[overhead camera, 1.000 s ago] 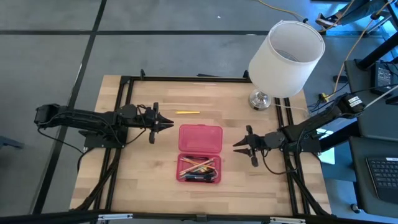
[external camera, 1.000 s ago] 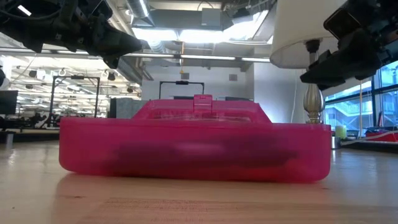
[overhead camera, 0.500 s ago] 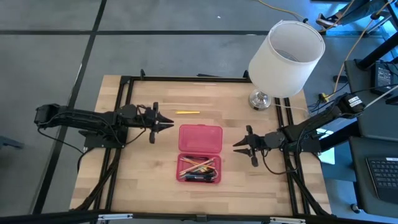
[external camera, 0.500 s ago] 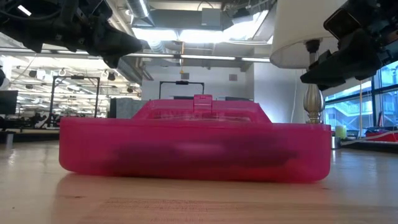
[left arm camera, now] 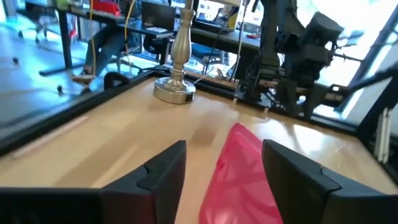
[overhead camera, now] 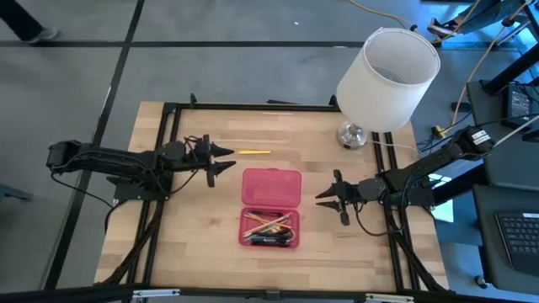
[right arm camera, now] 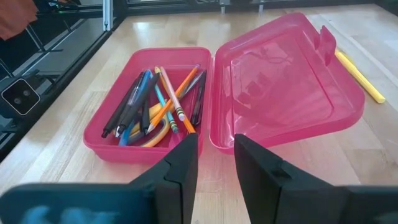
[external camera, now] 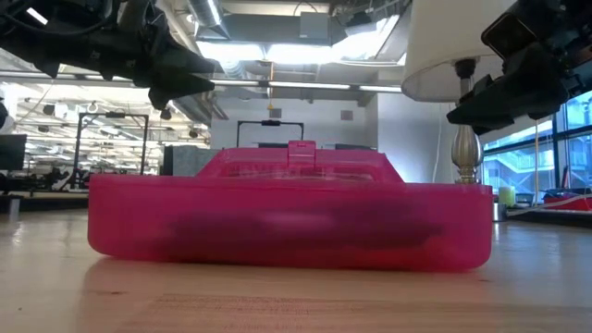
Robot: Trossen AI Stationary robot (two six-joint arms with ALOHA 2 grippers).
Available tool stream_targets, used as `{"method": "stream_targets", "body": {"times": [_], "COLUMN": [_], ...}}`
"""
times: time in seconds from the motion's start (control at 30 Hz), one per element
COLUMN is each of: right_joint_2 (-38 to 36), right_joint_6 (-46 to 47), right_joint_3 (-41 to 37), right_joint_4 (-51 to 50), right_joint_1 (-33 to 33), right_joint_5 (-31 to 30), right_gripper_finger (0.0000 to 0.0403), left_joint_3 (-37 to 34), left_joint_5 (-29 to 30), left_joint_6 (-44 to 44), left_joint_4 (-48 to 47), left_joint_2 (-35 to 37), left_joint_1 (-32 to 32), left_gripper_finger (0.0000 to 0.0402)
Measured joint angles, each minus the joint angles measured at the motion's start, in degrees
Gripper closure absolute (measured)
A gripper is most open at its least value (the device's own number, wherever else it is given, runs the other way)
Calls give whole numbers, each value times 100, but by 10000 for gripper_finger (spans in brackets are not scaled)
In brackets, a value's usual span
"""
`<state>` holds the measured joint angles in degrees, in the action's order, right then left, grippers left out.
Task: Pick & place school supplies into a supply box
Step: Put the yellow pen into the red supply box
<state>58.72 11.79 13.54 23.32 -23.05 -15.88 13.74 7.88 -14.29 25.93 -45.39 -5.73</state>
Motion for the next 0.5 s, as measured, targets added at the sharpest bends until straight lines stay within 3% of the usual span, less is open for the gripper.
{"method": "stream_targets", "body": {"times": [0.27,0.5], "right_joint_2": [0,0], "right_joint_6": [-2,-2], "right_joint_3": [0,0], "right_joint_4": [-3,-37], "right_joint_1": [-1,-2], "right_joint_5": [0,0], "right_gripper_finger": [295,295], "left_joint_3": [0,0], "left_joint_5": [83,1328], "left_joint_6": [-207,739], "left_joint_4": [0,-123], "left_joint_2": [-2,-45], "left_joint_1": [-3,-7], "left_gripper_finger": [195,195]}}
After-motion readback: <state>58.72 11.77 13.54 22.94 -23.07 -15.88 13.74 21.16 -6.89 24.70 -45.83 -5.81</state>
